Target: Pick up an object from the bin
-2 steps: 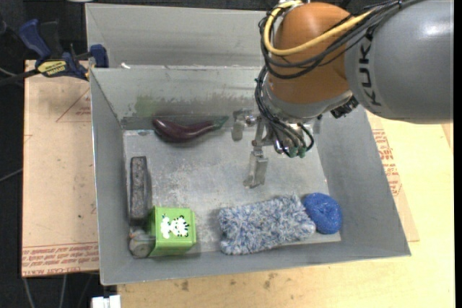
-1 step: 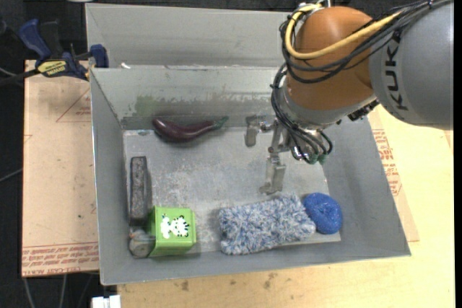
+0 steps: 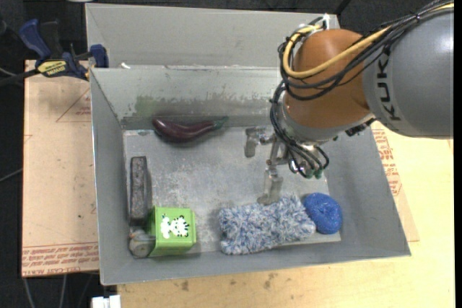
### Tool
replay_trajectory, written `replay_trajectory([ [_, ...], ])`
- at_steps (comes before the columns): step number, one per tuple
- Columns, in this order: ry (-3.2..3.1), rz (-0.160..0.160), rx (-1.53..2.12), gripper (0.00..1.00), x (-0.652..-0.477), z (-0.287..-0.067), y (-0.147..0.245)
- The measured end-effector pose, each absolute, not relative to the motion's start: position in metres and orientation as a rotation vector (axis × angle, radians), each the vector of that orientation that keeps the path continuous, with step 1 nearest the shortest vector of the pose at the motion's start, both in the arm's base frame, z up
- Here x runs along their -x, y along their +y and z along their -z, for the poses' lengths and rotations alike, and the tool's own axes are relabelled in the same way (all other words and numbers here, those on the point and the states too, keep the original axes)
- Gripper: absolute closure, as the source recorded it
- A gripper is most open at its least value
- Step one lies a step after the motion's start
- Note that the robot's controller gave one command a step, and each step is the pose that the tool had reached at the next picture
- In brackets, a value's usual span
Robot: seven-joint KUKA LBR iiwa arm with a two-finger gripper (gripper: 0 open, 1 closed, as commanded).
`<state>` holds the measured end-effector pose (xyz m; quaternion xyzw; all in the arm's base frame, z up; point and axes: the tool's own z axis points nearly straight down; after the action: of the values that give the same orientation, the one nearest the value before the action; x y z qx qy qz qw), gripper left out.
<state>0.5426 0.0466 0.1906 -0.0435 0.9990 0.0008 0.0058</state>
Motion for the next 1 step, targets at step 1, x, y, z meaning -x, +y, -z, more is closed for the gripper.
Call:
replay_trajectory([
  [1,3.136,-0.002,0.208,0.00,-0.5233,-0.1519,0.0323],
])
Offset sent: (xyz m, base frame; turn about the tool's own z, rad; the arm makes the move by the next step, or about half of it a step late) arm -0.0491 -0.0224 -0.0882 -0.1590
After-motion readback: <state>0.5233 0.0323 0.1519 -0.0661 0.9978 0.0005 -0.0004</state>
